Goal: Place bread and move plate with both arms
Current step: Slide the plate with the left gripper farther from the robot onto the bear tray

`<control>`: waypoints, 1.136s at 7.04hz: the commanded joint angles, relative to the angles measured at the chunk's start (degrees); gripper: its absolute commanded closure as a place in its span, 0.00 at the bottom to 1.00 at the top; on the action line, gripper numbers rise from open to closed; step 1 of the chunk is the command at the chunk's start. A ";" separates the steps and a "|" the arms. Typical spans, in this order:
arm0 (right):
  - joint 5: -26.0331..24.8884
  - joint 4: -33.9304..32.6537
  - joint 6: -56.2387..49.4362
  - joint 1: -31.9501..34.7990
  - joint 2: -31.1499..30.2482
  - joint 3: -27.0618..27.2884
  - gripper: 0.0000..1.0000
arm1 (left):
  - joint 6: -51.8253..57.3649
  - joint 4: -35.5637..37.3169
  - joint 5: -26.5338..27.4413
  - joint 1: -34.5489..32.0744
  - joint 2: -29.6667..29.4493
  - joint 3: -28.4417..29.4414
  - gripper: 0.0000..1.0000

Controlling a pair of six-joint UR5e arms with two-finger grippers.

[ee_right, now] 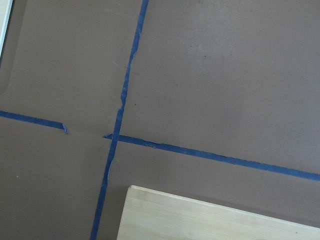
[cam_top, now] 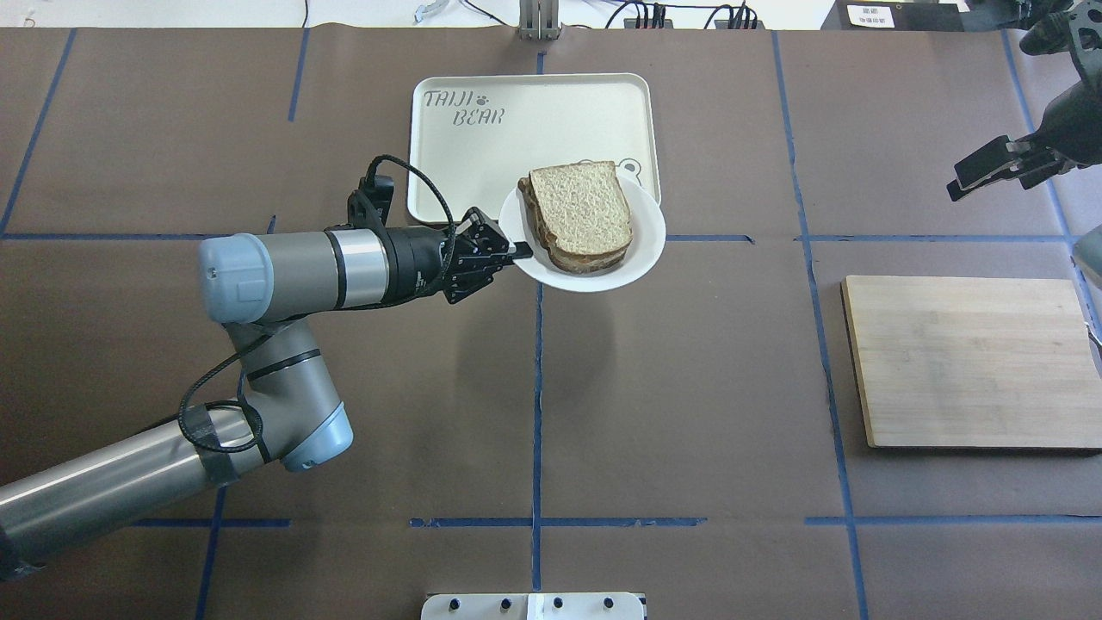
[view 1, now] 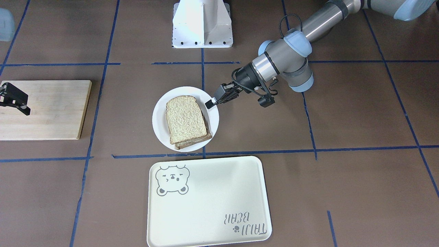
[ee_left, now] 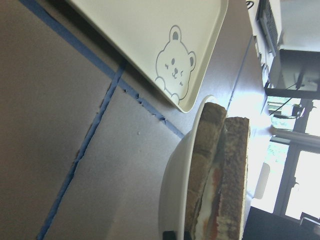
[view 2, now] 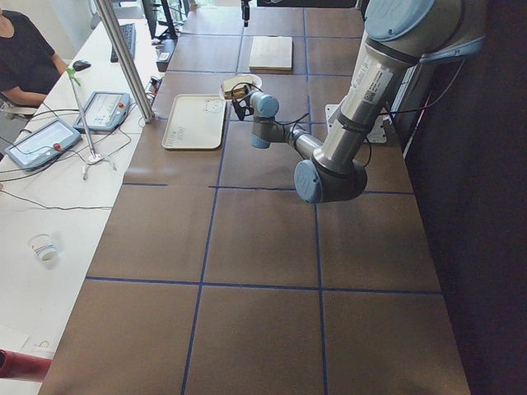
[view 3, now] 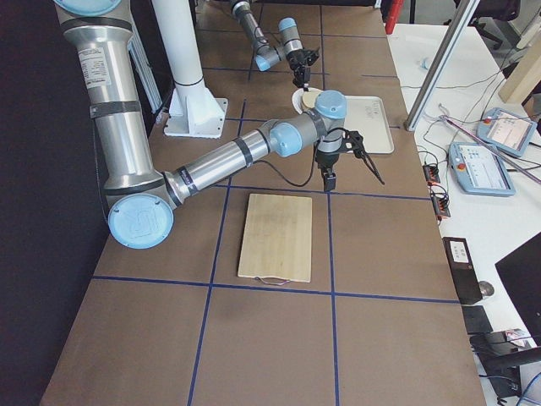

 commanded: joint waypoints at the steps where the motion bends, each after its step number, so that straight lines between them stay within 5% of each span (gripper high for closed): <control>1: 1.13 0.00 -0.35 1.37 0.00 -0.21 0.00 | -5.24 -0.81 8.52 -0.15 -5.04 7.27 1.00; 4: 1.22 7.71 0.00 2.26 -2.79 -0.22 0.00 | -5.79 -0.19 11.46 -3.47 -10.39 20.61 1.00; 8: 0.52 7.38 -3.32 5.93 -2.99 -3.98 0.00 | -5.00 2.54 11.37 -4.89 -15.16 30.33 1.00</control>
